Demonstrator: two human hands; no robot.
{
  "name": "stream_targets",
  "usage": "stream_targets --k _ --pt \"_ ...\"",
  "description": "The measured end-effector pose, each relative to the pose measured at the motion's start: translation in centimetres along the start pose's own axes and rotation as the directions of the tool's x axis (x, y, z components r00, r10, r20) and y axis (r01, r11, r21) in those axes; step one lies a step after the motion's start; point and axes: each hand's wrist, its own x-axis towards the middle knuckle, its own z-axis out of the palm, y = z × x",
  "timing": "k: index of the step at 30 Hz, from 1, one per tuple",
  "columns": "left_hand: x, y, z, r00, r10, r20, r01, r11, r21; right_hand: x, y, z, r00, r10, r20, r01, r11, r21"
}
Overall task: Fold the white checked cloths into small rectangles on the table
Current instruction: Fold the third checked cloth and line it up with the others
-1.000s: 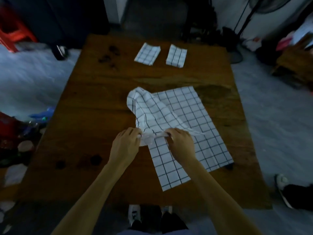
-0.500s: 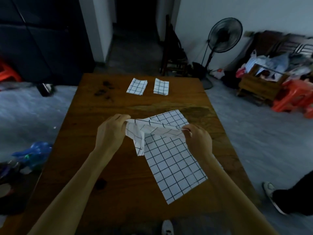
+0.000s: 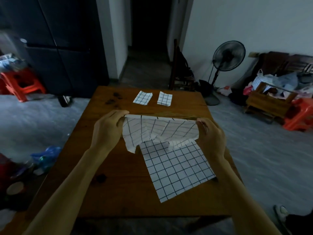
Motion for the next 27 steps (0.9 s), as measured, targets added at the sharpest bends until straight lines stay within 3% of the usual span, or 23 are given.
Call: stream_targets --k 8,12,17,21,27 --pt "-2.4 6.2 -3.9 0.984 0.015 -0.176 -0.007 0.999 0.049 -0.6 -0.1 -5.5 0.989 -0.017 -0.147 0.039 0.988 0.148" --pt "-1.2 7.4 -5.0 0.98 0.05 -0.195 -0.032 0.995 0.091 0.0 0.6 -6.6 0.978 -0.032 -0.204 0.072 0.979 0.19" --pt "1.6 6.0 -2.9 0.995 0.057 -0.086 -0.046 0.991 0.123 1.9 2.3 -4.4 0.991 -0.089 -0.103 0.102 0.987 0.127" --pt "4.0 1.7 2.1 0.999 -0.019 0.031 0.015 0.992 0.129 3.2 4.7 -0.7 0.993 -0.116 -0.004 0.116 0.992 0.055" --pt "6.5 -6.1 10.3 0.973 0.004 0.231 -0.011 1.0 0.029 4.6 7.1 6.3 0.994 -0.086 0.062 0.089 0.995 -0.045"
